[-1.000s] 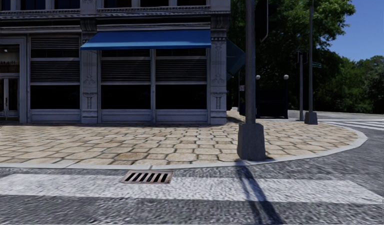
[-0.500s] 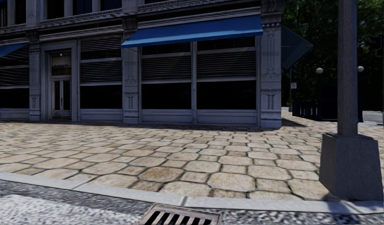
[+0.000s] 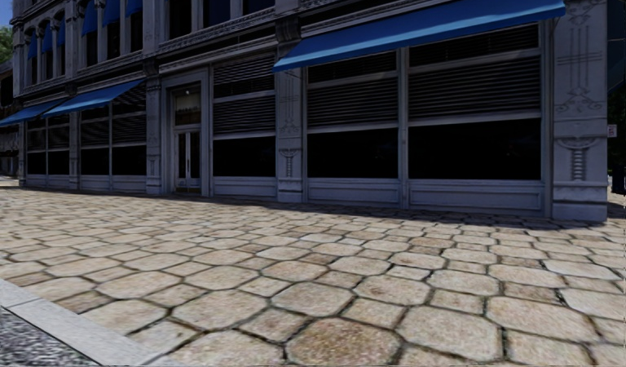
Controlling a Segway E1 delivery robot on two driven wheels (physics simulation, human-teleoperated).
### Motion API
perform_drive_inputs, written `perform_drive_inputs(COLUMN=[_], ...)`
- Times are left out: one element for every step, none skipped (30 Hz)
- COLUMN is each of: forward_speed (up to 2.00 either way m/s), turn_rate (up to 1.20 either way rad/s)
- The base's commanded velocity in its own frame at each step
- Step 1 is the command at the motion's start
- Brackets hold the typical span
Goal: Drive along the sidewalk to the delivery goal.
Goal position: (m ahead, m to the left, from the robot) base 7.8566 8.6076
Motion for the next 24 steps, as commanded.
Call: perform_drive_inputs(forward_speed=[1.54, 1.54, 1.53, 1.53, 1.48, 1.47, 1.45, 1.45, 1.45, 1.45, 1.45, 1.45, 1.45, 1.45, 1.45, 1.44, 1.44, 1.43, 1.42, 1.41, 1.41, 1.41, 1.41, 1.41], turn_rate=[0.62, 0.62, 0.62, 0.62, 0.62, 0.62, 0.62, 0.62, 0.62, 0.62, 0.62, 0.62, 0.62, 0.62, 0.58, 0.54, 0.54, 0.51, 0.51, 0.51, 0.51, 0.51, 0.51, 0.51])
